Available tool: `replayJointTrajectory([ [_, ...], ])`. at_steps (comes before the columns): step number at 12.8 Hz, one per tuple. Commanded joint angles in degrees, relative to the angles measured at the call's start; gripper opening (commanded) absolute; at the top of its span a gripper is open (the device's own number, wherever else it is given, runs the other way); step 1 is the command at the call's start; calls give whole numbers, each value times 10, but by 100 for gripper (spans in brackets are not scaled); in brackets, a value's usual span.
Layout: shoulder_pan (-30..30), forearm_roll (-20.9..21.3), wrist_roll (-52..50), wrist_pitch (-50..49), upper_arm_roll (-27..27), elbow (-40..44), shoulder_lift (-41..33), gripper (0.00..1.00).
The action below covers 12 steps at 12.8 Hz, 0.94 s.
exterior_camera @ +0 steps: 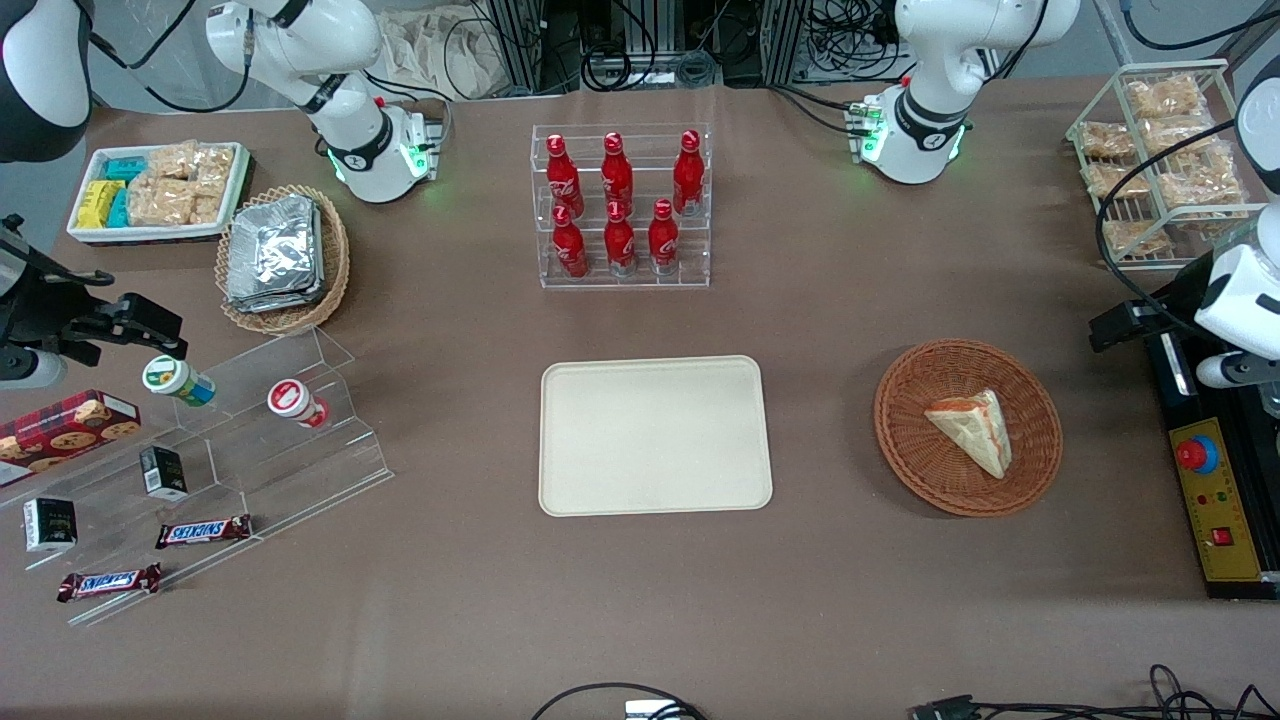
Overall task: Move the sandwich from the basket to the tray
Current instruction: 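Move the left gripper down over the sandwich in the wicker basket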
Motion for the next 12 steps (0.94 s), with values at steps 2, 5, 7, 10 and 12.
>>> replayJointTrajectory([
  [2, -2, 6, -2, -16, -2, 28, 24, 100],
  [5, -2, -3, -8, -5, -3, 29, 50, 100],
  [7, -2, -7, -55, 21, -3, 15, 68, 100],
  [10, -8, -8, -181, 100, -5, -47, 81, 100],
  [12, -11, -8, -276, 176, -9, -96, 96, 100],
])
